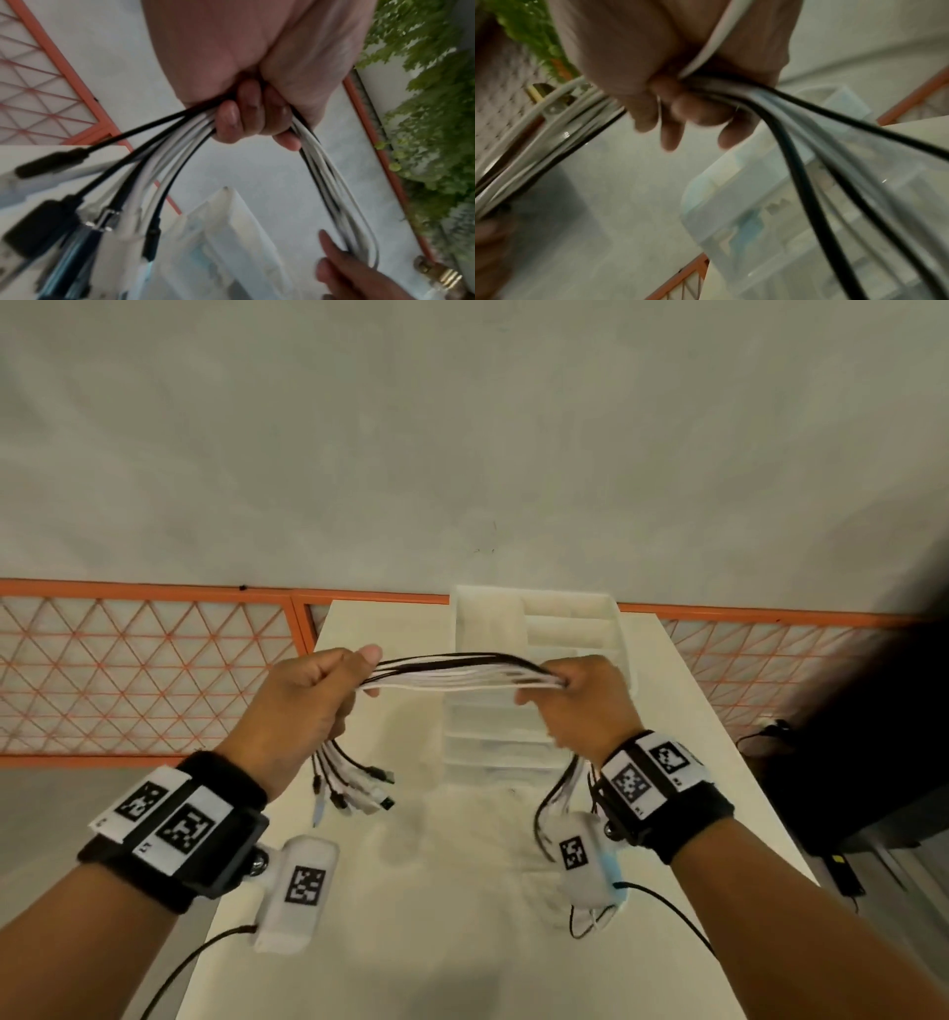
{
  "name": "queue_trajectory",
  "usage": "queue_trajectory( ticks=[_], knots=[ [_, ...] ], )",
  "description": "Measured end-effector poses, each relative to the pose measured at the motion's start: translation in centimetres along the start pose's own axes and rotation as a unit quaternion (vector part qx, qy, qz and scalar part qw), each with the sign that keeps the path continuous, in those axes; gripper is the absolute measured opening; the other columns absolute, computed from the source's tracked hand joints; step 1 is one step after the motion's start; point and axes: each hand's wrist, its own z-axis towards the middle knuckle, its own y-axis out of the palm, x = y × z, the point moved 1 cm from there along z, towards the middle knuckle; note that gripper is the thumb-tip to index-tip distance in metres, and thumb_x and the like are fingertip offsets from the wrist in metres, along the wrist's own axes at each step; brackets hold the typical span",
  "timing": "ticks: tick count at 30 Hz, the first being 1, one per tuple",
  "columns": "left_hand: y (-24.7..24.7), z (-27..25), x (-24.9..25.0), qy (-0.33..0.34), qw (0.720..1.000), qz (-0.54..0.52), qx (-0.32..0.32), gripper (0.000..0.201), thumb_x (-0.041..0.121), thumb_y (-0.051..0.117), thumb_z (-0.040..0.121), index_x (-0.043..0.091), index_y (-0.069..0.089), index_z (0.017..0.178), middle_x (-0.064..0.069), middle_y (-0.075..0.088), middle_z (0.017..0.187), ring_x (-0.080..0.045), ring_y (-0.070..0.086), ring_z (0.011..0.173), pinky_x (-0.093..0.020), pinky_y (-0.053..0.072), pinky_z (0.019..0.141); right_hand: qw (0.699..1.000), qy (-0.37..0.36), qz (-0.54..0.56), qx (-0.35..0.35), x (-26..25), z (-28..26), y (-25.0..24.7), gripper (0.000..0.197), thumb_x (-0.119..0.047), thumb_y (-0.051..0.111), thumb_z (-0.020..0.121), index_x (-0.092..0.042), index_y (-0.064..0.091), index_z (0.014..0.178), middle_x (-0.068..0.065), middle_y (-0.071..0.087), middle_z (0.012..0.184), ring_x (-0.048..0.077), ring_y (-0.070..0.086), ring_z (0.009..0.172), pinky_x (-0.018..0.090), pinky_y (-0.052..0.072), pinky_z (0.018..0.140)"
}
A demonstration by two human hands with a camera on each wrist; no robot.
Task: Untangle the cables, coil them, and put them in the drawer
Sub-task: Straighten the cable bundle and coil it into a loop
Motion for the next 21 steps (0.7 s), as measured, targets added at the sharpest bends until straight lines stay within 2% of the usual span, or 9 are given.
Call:
queue_trajectory(
  ticks=[3, 5, 7, 9, 11, 13, 16, 18, 21],
  knots=[
    [-1.1, -0.7, -2.3, -0.03, 0.998, 0.037, -0.029, 0.07, 0.056, 0.058, 0.088, -0.014, 0.051, 0.086, -0.004, 0.031, 0.062, -0.024, 0.026, 0.061, -0.028, 0.029, 0.055, 0.986, 0.069, 0.057, 0.14, 1.2, 0.3, -2.0, 0.032, -0.037, 0.072, 0.085, -0.012, 0.075, 0.067, -0.001, 0.065, 0.053, 0.014, 0.052, 0.045, 0.034, 0.05, 0.055],
    [-1.3, -1.2, -4.2, -0.08, 0.992, 0.04, -0.084, 0.064, 0.066, 0.059, 0.084, 0.002, 0.062, 0.079, -0.002, 0.038, 0.062, -0.021, 0.034, 0.06, -0.032, 0.035, 0.061, 0.977, 0.072, 0.091, 0.181, 1.2, 0.4, -2.9, 0.045, -0.041, 0.072, 0.085, -0.005, 0.066, 0.059, -0.003, 0.053, 0.045, 0.017, 0.044, 0.046, 0.034, 0.045, 0.053],
    [-1.0, -1.2, -5.3, -0.138, 0.977, 0.041, -0.156, 0.057, 0.066, 0.056, 0.086, 0.011, 0.069, 0.077, -0.006, 0.053, 0.062, -0.021, 0.049, 0.062, -0.04, 0.043, 0.075, 0.98, 0.038, 0.097, 0.17, 0.3, 0.2, -3.2, 0.054, -0.047, 0.071, 0.087, -0.003, 0.062, 0.058, -0.001, 0.048, 0.046, 0.017, 0.04, 0.047, 0.029, 0.037, 0.052],
    [-0.4, -0.7, -4.7, -0.173, 0.962, 0.062, -0.202, 0.07, 0.075, 0.049, 0.082, 0.011, 0.073, 0.095, -0.009, 0.073, 0.08, -0.024, 0.068, 0.081, -0.042, 0.047, 0.096, 0.988, 0.004, 0.091, 0.126, -1.1, -0.3, -3.0, 0.055, -0.048, 0.07, 0.089, -0.002, 0.062, 0.059, 0.004, 0.05, 0.051, 0.016, 0.04, 0.048, 0.028, 0.036, 0.052],
    [0.6, 0.2, -2.3, -0.155, 0.964, 0.096, -0.193, 0.086, 0.092, 0.041, 0.066, 0.025, 0.068, 0.113, -0.001, 0.077, 0.103, -0.018, 0.068, 0.106, -0.038, 0.041, 0.108, 0.994, -0.028, 0.072, 0.081, -2.5, -0.7, -2.5, 0.052, -0.044, 0.071, 0.089, -0.001, 0.062, 0.06, 0.007, 0.052, 0.052, 0.013, 0.042, 0.047, 0.026, 0.036, 0.051],
    [2.7, 0.8, 1.1, -0.098, 0.969, 0.077, -0.213, 0.08, 0.091, 0.03, 0.073, 0.036, 0.062, 0.12, 0.003, 0.075, 0.113, -0.013, 0.064, 0.117, -0.041, 0.036, 0.113, 0.996, -0.068, 0.037, 0.054, -3.7, -0.8, -1.8, 0.038, -0.031, 0.073, 0.087, -0.002, 0.064, 0.063, 0.011, 0.059, 0.056, 0.013, 0.046, 0.05, 0.026, 0.036, 0.053],
    [6.9, 0.1, 5.6, -0.026, 0.959, 0.061, -0.275, 0.063, 0.077, 0.034, 0.084, 0.031, 0.065, 0.114, 0.001, 0.076, 0.089, -0.011, 0.071, 0.092, -0.038, 0.046, 0.095, 0.995, -0.081, 0.031, 0.051, -4.3, -0.8, -1.1, 0.005, -0.012, 0.067, 0.083, -0.013, 0.063, 0.082, 0.003, 0.064, 0.063, 0.016, 0.053, 0.053, 0.024, 0.04, 0.051],
    [8.6, 0.1, 6.8, -0.016, 0.974, 0.047, -0.22, 0.055, 0.067, 0.048, 0.086, 0.015, 0.065, 0.091, 0.001, 0.054, 0.057, -0.012, 0.054, 0.051, -0.032, 0.047, 0.062, 0.992, -0.084, 0.081, 0.054, -3.9, -0.9, -1.7, 0.018, -0.013, 0.07, 0.08, -0.016, 0.055, 0.089, 0.007, 0.061, 0.063, 0.022, 0.051, 0.051, 0.031, 0.04, 0.049],
    [8.9, 0.6, 6.9, 0.007, 0.994, 0.047, -0.101, 0.049, 0.057, 0.058, 0.089, 0.013, 0.065, 0.069, 0.007, 0.029, 0.045, -0.011, 0.026, 0.038, -0.022, 0.026, 0.043, 0.993, -0.089, 0.054, 0.049, -2.2, -1.3, -3.3, 0.025, -0.016, 0.078, 0.076, -0.015, 0.055, 0.083, 0.001, 0.062, 0.074, 0.015, 0.058, 0.059, 0.027, 0.043, 0.055]
  ],
)
